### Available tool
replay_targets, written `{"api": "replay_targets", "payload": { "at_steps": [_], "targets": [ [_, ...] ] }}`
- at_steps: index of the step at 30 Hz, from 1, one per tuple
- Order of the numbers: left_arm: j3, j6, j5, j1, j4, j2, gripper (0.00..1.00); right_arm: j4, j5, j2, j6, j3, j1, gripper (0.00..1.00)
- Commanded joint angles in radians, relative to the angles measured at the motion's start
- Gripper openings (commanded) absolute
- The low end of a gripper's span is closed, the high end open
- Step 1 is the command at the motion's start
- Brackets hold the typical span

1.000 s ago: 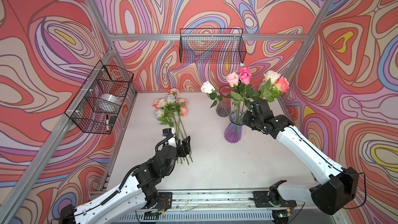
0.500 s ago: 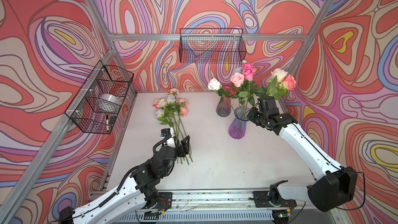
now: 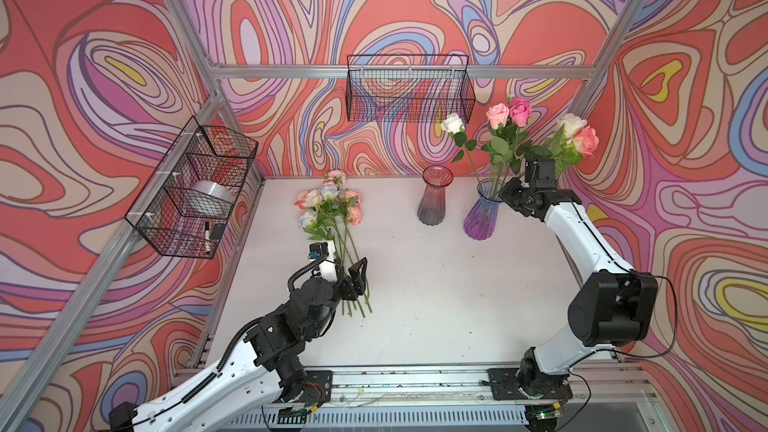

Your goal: Arrange the flowers into the vase

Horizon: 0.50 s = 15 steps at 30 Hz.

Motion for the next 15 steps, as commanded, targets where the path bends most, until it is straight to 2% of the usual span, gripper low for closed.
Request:
{"api": "replay_targets", "payload": {
  "at_steps": [1, 8, 11, 15],
  "targets": [
    [0.031, 0.014, 0.015, 0.002, -0.047, -0.013, 0.76, -0.048, 0.005, 0.081, -0.035, 0.062, -0.008, 0.0],
    [0.047, 0.031, 0.024, 0.002, -0.078, -0.028, 0.76, -0.101, 0.005, 0.149, -0.046, 0.157, -0.011, 0.0],
    [0.053, 0.04, 0.028, 0.001, -0.084, -0.028, 0.77, -0.105, -0.002, 0.142, -0.05, 0.165, -0.011, 0.23],
    [0.074, 0.052, 0.035, 0.002, -0.089, -0.012, 0.79, -0.113, -0.014, 0.122, -0.053, 0.176, -0.011, 0.32]
  ]
}}
